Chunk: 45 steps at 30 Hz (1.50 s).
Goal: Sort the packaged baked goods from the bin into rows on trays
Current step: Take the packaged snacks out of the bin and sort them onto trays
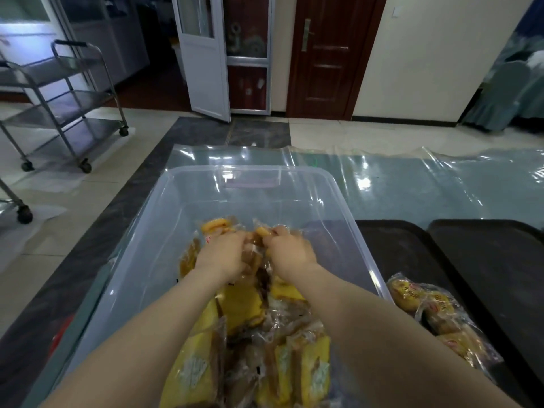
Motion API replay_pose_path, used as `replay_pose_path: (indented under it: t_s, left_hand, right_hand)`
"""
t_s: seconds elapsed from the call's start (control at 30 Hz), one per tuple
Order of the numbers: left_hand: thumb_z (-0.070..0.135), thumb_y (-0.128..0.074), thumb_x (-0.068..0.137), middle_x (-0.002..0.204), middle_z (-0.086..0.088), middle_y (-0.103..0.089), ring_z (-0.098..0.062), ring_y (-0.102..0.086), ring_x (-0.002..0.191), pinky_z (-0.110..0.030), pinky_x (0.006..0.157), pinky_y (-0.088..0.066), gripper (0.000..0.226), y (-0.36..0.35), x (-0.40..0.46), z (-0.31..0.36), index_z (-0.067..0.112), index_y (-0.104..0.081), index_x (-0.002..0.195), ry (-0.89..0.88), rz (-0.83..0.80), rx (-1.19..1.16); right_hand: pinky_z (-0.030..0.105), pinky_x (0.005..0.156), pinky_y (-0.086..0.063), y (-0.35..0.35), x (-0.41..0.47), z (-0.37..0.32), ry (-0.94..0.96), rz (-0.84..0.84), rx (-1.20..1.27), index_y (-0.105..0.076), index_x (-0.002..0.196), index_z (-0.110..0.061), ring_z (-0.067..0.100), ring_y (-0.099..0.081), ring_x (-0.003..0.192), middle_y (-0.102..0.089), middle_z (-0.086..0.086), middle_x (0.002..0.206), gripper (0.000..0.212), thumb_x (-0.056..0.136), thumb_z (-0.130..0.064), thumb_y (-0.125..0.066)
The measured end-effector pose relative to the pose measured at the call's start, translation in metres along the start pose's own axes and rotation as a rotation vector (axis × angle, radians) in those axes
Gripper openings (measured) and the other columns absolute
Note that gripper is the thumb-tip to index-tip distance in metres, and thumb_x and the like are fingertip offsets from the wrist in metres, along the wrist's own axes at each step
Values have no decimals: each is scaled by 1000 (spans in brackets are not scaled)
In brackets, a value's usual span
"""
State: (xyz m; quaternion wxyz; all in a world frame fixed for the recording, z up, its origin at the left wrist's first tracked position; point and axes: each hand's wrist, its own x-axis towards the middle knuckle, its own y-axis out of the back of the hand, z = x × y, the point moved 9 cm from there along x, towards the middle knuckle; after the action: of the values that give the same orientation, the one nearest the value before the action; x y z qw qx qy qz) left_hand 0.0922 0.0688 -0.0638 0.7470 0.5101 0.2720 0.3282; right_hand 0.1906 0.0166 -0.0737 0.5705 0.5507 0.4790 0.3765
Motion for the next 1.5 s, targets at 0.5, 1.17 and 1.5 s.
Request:
replay_pose_path:
  t_s: [0.5,1.17,1.5]
  left_hand:
    - [22,-84,63,78,14,-63,0,-59,73,-22,60,-40,41,146,-89,76,36,-50,81,-77,404,-390]
    - [15,-75,76,110,10,-60,-6,-60,98,-32,84,-52,52,11,-102,333,32,-49,117,-181,155,-490]
    - [26,-76,70,149,3,-33,-21,-28,139,-48,112,-26,84,-121,-88,328,32,-33,141,-17,31,-306]
  right_hand:
    - [24,80,-41,157,-83,55,167,537,674,-56,94,-36,7,-48,96,-44,-18,110,31,82,-8,-62]
    - [16,61,-41,88,-216,303,145,432,969,-60,87,-35,7,-60,76,-63,-7,87,22,85,-13,-65]
    - [44,104,-40,-21,-217,348,109,109,1007,-54,122,-35,15,-42,126,-39,-10,137,41,84,-32,-68]
